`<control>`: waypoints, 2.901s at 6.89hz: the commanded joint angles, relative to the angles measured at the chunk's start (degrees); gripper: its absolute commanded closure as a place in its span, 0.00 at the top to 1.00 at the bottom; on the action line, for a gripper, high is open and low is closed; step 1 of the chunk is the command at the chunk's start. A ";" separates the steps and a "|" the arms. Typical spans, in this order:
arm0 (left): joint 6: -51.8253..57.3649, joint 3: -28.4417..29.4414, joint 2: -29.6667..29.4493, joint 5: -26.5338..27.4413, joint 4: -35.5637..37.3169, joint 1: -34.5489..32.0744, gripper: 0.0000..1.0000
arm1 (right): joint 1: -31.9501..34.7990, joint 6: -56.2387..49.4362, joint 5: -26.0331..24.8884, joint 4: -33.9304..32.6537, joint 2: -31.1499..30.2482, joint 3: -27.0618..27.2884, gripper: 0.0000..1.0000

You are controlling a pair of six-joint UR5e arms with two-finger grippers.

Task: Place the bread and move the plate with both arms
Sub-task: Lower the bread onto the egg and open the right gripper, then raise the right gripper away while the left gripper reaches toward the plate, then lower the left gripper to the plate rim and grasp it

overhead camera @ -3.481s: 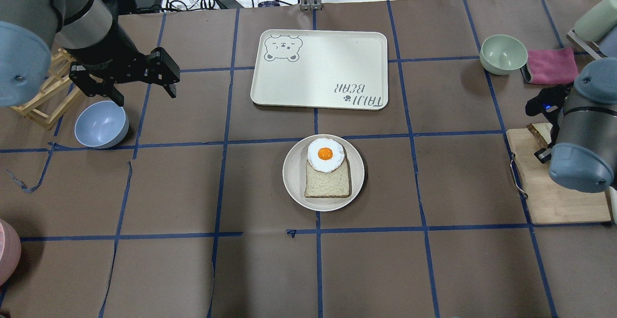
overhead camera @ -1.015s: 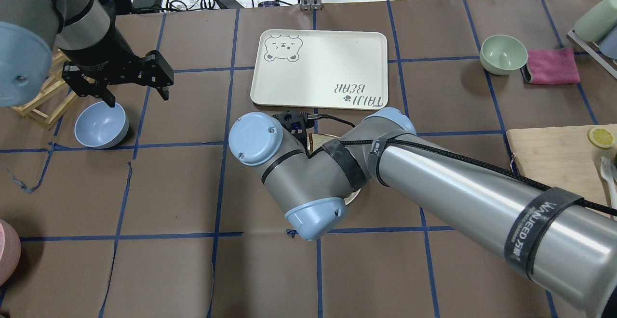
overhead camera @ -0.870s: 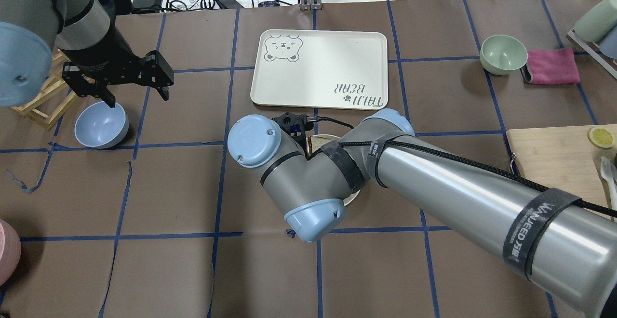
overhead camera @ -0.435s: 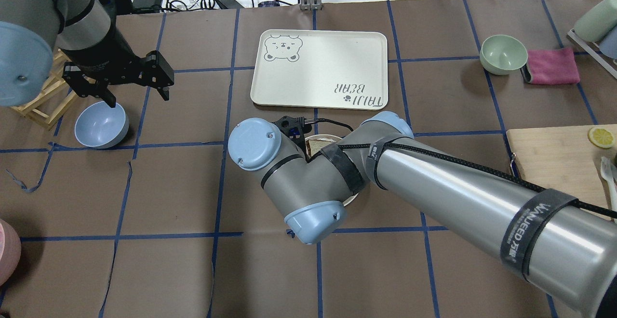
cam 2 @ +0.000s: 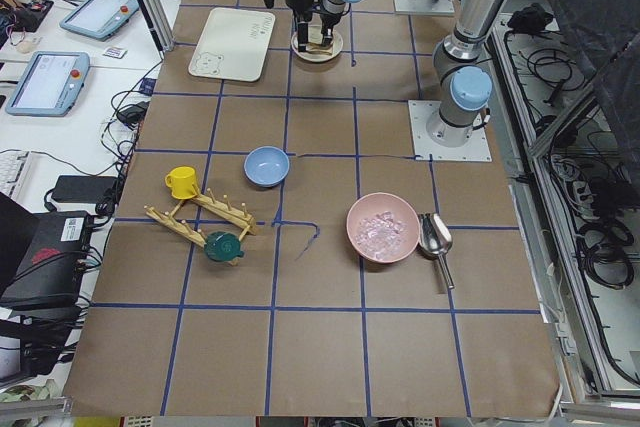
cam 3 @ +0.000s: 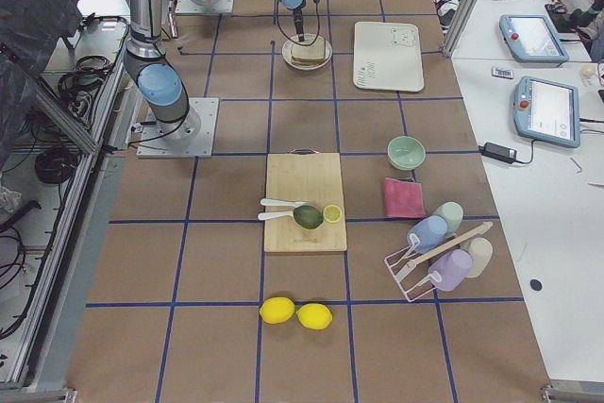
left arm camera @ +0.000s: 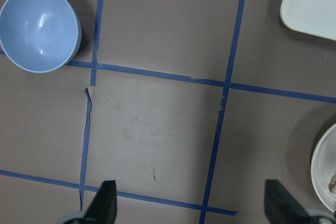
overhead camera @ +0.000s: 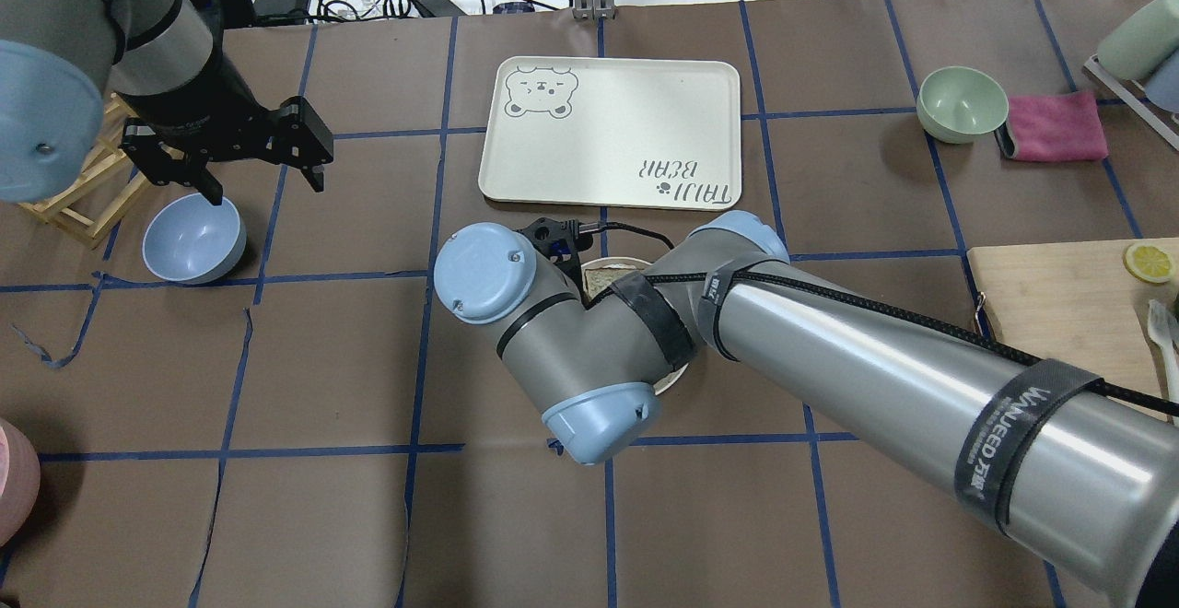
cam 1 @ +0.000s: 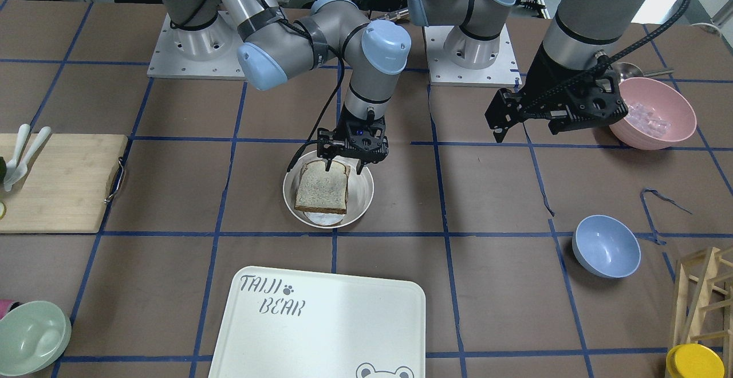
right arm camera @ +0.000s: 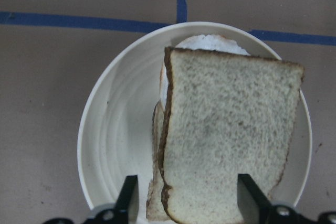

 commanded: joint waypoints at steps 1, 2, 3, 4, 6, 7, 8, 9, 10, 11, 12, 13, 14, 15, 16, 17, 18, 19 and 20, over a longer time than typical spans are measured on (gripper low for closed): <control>0.08 -0.04 -0.14 0.22 0.05 0.00 1.00 | -11.10 -0.97 18.70 7.14 -3.27 -2.82 1.00; -0.18 -0.04 -1.27 0.22 0.05 0.00 1.00 | -18.40 -11.77 22.06 16.51 -6.43 -5.10 1.00; -0.88 -0.22 -1.37 0.05 -0.30 0.08 1.00 | -24.82 -22.49 21.66 23.57 -8.03 -8.51 1.00; -0.97 -0.31 -1.46 0.22 -0.65 0.08 1.00 | -28.19 -30.43 16.00 29.38 -9.43 -13.94 1.00; -0.53 -1.97 -2.94 -2.83 0.23 -0.09 1.00 | -28.05 -31.22 15.23 41.97 -14.35 -25.65 1.00; -0.80 -2.33 -3.74 -9.29 0.31 -1.05 1.00 | -29.44 -32.08 14.63 37.22 -14.98 -24.82 1.00; -0.97 -2.50 -4.35 -10.75 1.79 -3.76 1.00 | -30.24 -31.75 14.62 33.95 -15.51 -23.50 1.00; -1.15 -3.29 -5.58 -10.76 4.51 -6.91 1.00 | -31.03 -33.74 14.45 33.75 -15.43 -22.53 1.00; -0.98 -5.04 -6.81 -10.94 6.36 -8.34 1.00 | -30.78 -34.98 14.36 32.96 -15.60 -22.09 1.00; -1.84 -7.66 -8.04 -10.85 7.68 -8.61 1.00 | -31.04 -35.43 14.36 32.95 -15.60 -21.56 1.00; -3.33 -10.56 -8.92 -11.03 14.05 -8.79 1.00 | -31.13 -36.22 14.36 32.87 -15.60 -21.30 1.00; -6.31 -13.11 -10.32 -11.12 20.99 -10.53 1.00 | -31.39 -38.92 14.36 31.13 -15.60 -21.29 1.00; -8.08 -14.88 -12.25 -10.94 25.67 -13.51 1.00 | -33.57 -41.21 14.53 31.11 -15.60 -21.03 1.00; -8.09 -15.33 -13.84 -10.68 27.37 -15.28 1.00 | -35.33 -42.19 15.41 30.93 -15.69 -20.16 1.00; -8.09 -15.34 -15.50 -10.59 28.43 -16.08 1.00 | -35.17 -42.03 15.76 30.93 -16.39 -19.46 1.00; -8.09 -15.60 -17.44 -10.94 30.88 -16.52 1.00 | -34.74 -41.42 16.55 30.93 -17.35 -19.45 1.00; -8.01 -15.86 -19.02 -10.77 32.38 -17.31 1.00 | -34.73 -41.32 16.73 31.28 -17.45 -19.80 1.00; -8.01 -15.86 -20.60 -10.85 33.96 -17.84 1.00 | -34.82 -41.41 16.65 31.81 -17.27 -19.36 1.00; -7.31 -15.86 -21.49 -10.68 34.32 -18.54 0.98 | -34.82 -41.41 16.56 31.72 -17.36 -19.36 1.00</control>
